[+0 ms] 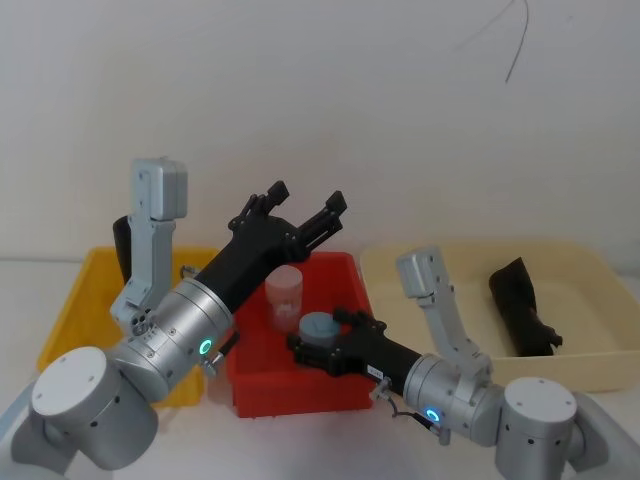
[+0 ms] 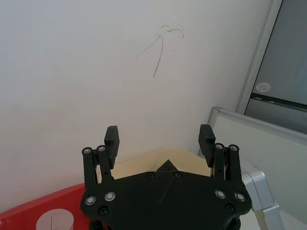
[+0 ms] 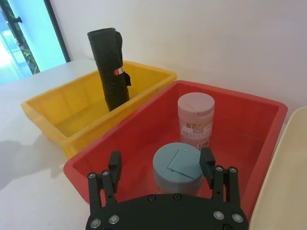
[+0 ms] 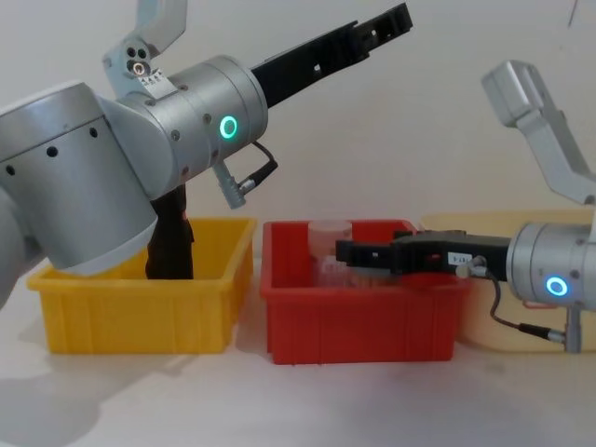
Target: Pick up the garbage bag with the one hand and transfer it to the other hand.
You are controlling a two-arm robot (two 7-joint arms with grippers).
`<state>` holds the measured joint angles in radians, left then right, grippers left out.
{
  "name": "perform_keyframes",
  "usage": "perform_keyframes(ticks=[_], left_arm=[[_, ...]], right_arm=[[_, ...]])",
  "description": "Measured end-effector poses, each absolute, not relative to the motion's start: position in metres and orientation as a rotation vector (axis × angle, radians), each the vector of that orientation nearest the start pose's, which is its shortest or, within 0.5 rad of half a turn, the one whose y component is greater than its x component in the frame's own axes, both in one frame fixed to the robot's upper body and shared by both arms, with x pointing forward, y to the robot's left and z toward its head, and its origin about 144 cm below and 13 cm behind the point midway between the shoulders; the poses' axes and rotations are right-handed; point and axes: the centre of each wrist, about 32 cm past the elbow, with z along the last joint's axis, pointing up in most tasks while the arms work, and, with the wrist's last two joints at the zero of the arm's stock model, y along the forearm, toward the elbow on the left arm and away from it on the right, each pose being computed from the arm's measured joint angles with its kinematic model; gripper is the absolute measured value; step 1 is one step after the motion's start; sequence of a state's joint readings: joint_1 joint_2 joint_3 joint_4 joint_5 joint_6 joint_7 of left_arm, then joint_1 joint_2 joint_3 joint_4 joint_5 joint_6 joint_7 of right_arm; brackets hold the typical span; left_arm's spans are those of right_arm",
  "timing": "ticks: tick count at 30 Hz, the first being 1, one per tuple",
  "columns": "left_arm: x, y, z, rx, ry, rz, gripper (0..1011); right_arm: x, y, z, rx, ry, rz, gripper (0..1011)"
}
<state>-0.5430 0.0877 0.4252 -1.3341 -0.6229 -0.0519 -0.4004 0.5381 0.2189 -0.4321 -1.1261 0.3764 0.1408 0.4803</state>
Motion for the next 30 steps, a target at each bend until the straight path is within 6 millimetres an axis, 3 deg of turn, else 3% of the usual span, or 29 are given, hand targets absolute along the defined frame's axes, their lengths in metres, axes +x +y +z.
perform_keyframes(ticks=[15, 30], left_arm=[[0.5768, 0.1295, 1.2628, -0.440, 0.036, 0.729, 1001], [0.5768, 0.1295, 1.2628, -0.440, 0.036, 0.729, 1001]], right_arm=[[0.5897, -0.2031, 1.1990, -0.076, 0.080, -0.816, 1002], [0.5915, -0.2048, 1.1966, -0.072, 0.079, -0.822, 1001]])
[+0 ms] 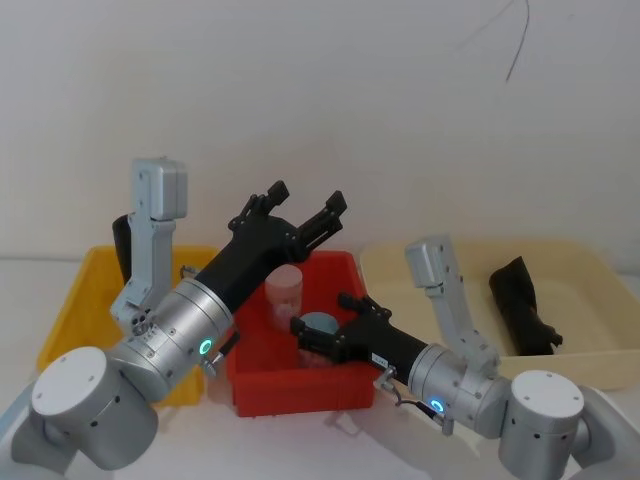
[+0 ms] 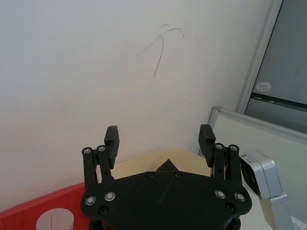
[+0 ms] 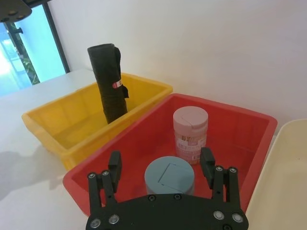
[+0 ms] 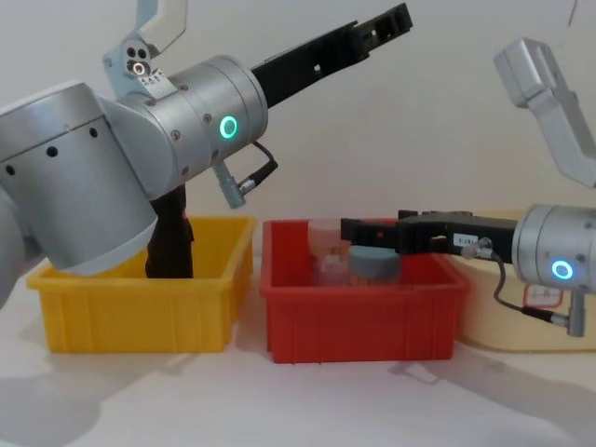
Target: Pick up the garbage bag with the one hand and transfer it to the other hand.
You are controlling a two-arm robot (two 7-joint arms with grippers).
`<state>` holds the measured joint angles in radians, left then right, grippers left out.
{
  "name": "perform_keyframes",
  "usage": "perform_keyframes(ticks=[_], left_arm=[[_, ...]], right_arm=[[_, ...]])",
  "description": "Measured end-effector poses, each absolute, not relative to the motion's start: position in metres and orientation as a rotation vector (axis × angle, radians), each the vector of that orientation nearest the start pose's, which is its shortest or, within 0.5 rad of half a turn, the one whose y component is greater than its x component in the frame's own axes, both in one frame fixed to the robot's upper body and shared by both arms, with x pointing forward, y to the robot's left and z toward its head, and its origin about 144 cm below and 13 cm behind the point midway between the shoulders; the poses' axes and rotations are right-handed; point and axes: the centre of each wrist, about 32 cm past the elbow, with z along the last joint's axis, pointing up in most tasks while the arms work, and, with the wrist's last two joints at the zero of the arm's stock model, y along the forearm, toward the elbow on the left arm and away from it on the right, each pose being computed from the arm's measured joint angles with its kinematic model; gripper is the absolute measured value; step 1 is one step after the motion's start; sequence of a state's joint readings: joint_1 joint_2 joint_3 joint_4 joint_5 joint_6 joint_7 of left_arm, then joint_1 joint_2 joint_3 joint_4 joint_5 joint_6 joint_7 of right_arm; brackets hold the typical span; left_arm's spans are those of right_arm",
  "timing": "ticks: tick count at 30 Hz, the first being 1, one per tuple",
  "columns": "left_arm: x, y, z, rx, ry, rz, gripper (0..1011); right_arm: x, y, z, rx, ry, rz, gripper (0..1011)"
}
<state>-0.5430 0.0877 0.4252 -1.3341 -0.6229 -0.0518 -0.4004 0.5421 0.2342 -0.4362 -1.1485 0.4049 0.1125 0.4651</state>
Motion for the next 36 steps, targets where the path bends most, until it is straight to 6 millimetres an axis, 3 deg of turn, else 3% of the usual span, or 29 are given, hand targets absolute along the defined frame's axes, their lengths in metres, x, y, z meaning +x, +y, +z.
perform_keyframes(ticks=[36], left_arm=[[0.577, 0.130, 1.263, -0.440, 0.037, 0.729, 1001]], right_arm=[[0.590, -0.201, 1.181, -0.096, 0.104, -0.808, 1002]])
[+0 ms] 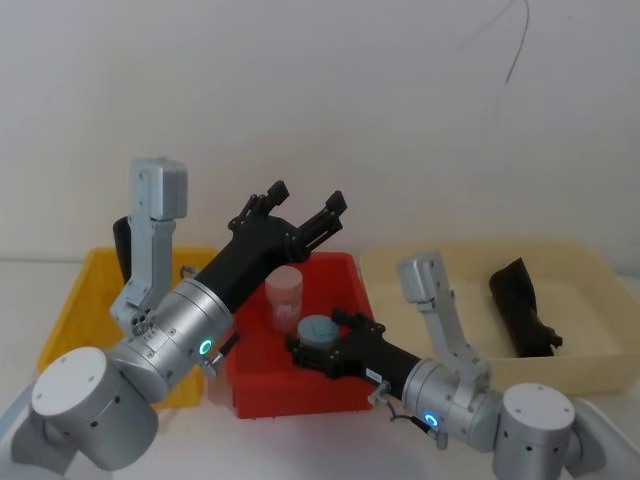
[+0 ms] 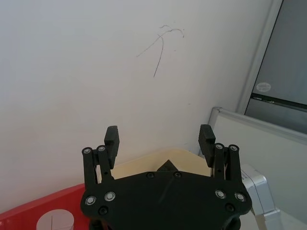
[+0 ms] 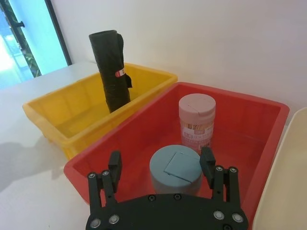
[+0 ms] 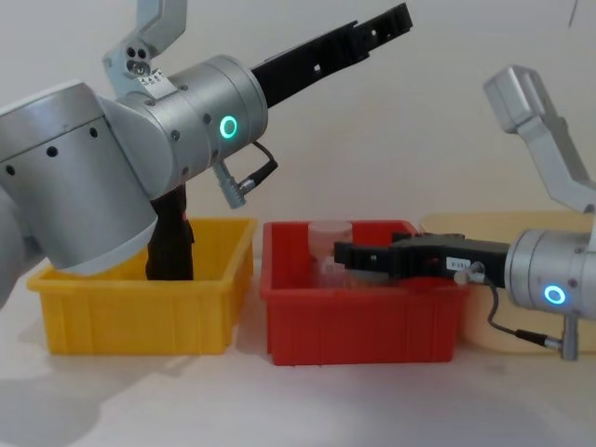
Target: Pick up the garbage bag with the one hand and transfer it to the other hand.
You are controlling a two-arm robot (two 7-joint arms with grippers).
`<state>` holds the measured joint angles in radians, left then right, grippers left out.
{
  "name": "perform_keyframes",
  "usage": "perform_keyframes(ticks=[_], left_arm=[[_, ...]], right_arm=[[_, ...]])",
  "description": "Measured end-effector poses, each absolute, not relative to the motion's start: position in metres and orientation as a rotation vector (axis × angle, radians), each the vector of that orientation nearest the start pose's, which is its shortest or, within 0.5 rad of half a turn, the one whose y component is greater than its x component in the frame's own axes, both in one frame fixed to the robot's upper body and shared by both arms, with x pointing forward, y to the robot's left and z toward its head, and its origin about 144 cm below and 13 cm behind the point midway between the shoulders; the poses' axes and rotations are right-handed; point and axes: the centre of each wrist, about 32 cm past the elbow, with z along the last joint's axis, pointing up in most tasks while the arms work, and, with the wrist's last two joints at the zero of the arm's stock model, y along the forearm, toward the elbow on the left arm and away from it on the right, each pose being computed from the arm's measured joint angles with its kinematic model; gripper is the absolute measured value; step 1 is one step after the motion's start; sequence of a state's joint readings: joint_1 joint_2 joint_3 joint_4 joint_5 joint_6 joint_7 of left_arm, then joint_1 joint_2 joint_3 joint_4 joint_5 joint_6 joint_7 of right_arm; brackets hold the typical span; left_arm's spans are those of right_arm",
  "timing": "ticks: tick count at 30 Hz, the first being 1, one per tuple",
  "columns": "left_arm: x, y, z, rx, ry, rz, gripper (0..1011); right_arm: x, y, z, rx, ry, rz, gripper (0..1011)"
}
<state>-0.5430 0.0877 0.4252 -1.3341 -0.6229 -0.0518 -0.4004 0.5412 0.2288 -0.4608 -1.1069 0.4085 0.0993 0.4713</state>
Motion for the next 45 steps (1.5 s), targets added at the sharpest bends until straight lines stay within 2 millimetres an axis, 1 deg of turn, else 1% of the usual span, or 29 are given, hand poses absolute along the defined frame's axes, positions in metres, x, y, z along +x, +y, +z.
perform_keyframes(ticks=[14, 21, 32, 45], left_arm=[[0.577, 0.130, 1.263, -0.440, 0.036, 0.729, 1001], [0.577, 0.130, 1.263, -0.440, 0.036, 0.729, 1001], [0.577, 0.130, 1.263, -0.440, 0.036, 0.729, 1001], [0.577, 0.130, 1.263, -0.440, 0.036, 0.729, 1001]], right_arm=[[0.588, -0.203, 1.177, -0.089, 0.110, -0.811, 1001], [0.586, -0.203, 1.180, -0.073, 0.102, -0.811, 1001], [0.582, -0.203, 1.194, -0.019, 0.063, -0.825, 1001], [0.573, -0.204, 1.214, 0.044, 0.012, -0.892, 1002]])
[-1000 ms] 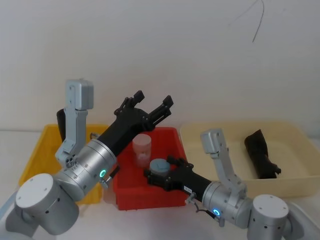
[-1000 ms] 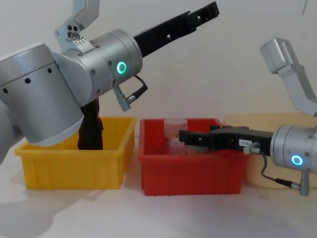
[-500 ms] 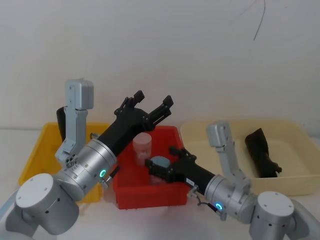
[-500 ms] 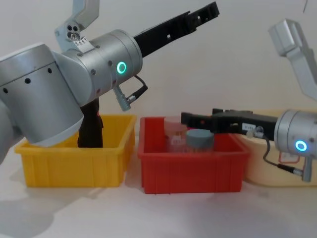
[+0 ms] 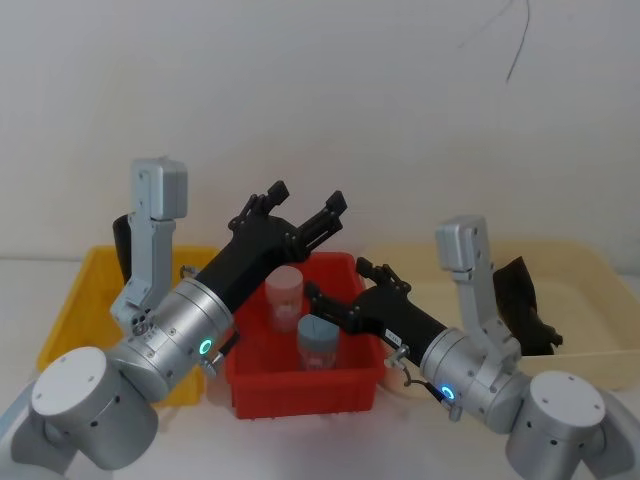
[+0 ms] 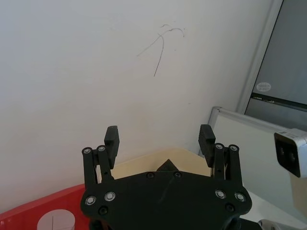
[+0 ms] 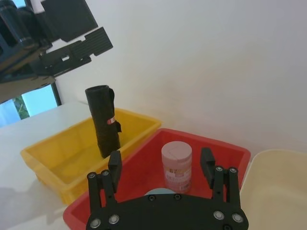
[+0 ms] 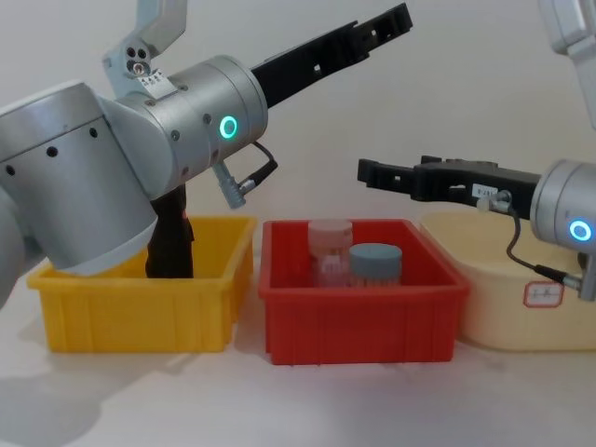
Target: Pick up the garbage bag with the one hand and transfer it to the other hand.
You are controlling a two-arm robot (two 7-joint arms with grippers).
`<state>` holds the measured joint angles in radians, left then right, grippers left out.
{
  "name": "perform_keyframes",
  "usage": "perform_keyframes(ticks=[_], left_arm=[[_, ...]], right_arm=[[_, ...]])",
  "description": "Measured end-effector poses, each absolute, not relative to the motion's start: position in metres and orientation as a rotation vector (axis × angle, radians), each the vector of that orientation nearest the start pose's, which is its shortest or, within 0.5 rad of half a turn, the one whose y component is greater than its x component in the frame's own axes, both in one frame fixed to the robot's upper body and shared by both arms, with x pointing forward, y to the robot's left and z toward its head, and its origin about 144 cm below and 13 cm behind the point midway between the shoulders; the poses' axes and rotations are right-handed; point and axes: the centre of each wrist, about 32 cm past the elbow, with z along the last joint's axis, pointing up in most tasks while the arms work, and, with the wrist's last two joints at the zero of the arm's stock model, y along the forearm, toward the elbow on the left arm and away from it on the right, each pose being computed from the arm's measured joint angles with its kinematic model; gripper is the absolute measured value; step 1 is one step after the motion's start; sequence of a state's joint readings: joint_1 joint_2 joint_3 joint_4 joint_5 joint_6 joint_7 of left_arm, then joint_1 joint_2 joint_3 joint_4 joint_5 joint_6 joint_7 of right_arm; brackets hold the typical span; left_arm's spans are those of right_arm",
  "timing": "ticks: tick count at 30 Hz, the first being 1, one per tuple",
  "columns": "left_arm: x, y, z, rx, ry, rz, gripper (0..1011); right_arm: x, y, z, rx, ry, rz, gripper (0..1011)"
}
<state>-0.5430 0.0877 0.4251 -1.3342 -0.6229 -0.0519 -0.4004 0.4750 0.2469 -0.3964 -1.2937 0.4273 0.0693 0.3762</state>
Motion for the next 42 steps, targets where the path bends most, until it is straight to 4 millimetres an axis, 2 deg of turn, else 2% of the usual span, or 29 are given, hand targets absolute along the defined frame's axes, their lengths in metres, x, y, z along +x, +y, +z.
perform_keyframes(ticks=[21, 42], left_arm=[[0.577, 0.130, 1.263, -0.440, 0.036, 0.729, 1001], [0.577, 0.130, 1.263, -0.440, 0.036, 0.729, 1001]], right_arm=[[0.576, -0.188, 1.216, -0.073, 0.029, -0.913, 1001], [0.585, -0.187, 1.215, -0.165, 0.044, -0.905, 1001]])
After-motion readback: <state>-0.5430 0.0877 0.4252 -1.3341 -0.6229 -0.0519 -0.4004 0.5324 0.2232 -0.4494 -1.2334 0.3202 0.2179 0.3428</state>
